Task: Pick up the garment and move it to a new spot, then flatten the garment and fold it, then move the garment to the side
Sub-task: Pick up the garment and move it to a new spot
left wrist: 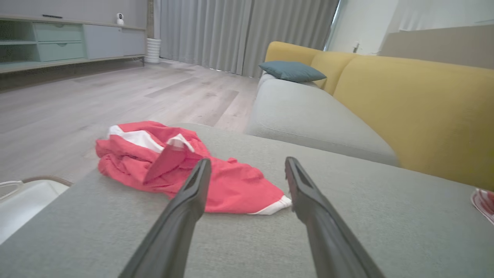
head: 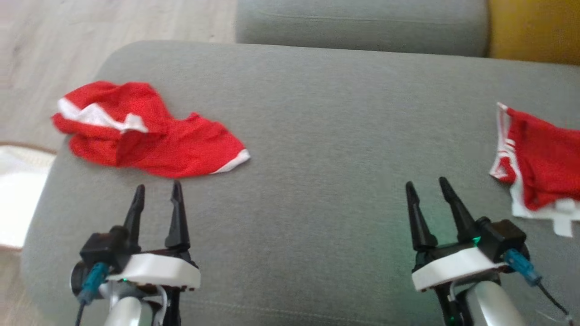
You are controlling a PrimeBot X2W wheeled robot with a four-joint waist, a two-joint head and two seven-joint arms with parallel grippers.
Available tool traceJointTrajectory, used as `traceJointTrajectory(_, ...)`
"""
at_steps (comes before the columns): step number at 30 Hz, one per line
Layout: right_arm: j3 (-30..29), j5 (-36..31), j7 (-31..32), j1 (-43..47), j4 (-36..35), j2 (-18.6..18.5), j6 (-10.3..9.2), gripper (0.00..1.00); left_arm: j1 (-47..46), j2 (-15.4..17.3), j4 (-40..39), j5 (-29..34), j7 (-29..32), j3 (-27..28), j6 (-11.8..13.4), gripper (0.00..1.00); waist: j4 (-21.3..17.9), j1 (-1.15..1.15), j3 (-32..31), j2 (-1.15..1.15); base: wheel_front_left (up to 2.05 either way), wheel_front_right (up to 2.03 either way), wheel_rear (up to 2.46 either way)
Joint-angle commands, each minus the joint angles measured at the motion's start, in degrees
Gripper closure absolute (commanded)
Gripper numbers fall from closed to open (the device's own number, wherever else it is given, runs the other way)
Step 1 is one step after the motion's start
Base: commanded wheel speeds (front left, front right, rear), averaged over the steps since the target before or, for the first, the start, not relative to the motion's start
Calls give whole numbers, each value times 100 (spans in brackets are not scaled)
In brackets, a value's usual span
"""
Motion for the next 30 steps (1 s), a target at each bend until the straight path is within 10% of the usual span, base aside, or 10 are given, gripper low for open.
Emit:
traceJointTrajectory(1,231,49,-63,-144,-128,-7,18,0,-295,20,-209,17,-31,300,4,0,411,0,-26,0,0,0,0)
traceJointTrajectory(17,815,207,-63,-120,93,-7,18,0,-71,20,-233,80,-31,732,-68,0,1821,0,-161,0,0,0,0)
traceJointTrajectory(30,660,-7,-63,-384,44,-7,18,0,-452,28,-345,240,-31,1367,-235,0,1612,0,420,0,0,0,0)
